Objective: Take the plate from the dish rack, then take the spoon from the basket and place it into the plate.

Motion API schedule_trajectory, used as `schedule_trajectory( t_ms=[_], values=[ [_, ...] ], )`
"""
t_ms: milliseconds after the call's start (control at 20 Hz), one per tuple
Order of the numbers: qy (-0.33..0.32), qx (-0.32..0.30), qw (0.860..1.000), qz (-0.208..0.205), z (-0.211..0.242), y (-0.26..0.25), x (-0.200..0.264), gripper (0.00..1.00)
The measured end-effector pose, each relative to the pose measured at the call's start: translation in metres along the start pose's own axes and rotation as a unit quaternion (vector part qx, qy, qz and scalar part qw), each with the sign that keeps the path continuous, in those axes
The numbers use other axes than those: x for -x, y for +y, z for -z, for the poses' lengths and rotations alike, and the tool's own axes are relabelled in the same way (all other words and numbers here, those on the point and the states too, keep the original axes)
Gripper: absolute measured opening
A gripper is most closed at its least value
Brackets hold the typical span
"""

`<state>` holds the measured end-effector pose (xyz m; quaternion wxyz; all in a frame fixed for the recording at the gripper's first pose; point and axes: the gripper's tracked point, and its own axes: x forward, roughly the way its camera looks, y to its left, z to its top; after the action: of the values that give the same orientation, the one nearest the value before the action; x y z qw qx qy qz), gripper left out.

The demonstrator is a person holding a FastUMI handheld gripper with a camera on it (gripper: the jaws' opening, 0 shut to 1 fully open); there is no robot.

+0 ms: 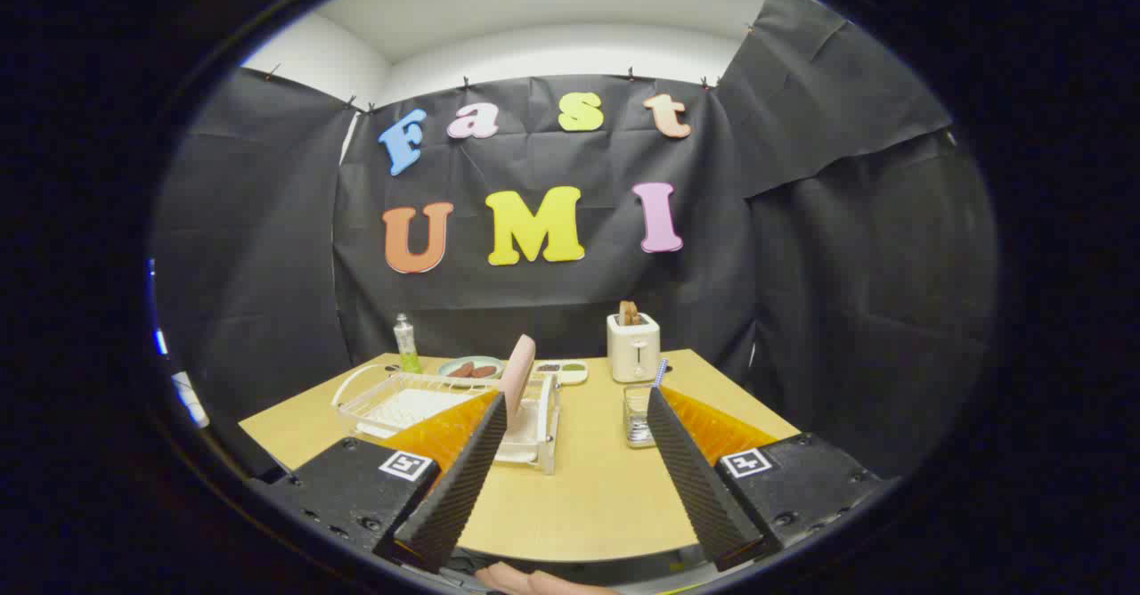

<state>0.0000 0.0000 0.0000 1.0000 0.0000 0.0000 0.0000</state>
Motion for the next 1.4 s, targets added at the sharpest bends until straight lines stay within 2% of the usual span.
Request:
schedule_trajectory(
  t_ms=[1050,1200,1400],
  values=[
    [0.009,0.016,1.0,-0.021,0.009,0.011,0.008,1.0],
    [0.017,0.009,0.999,-0.038,0.007,0.021,0.004,1.0],
    [0.014,0.022,0.999,-0.034,-0.004,0.026,-0.01,1.0]
  ],
)
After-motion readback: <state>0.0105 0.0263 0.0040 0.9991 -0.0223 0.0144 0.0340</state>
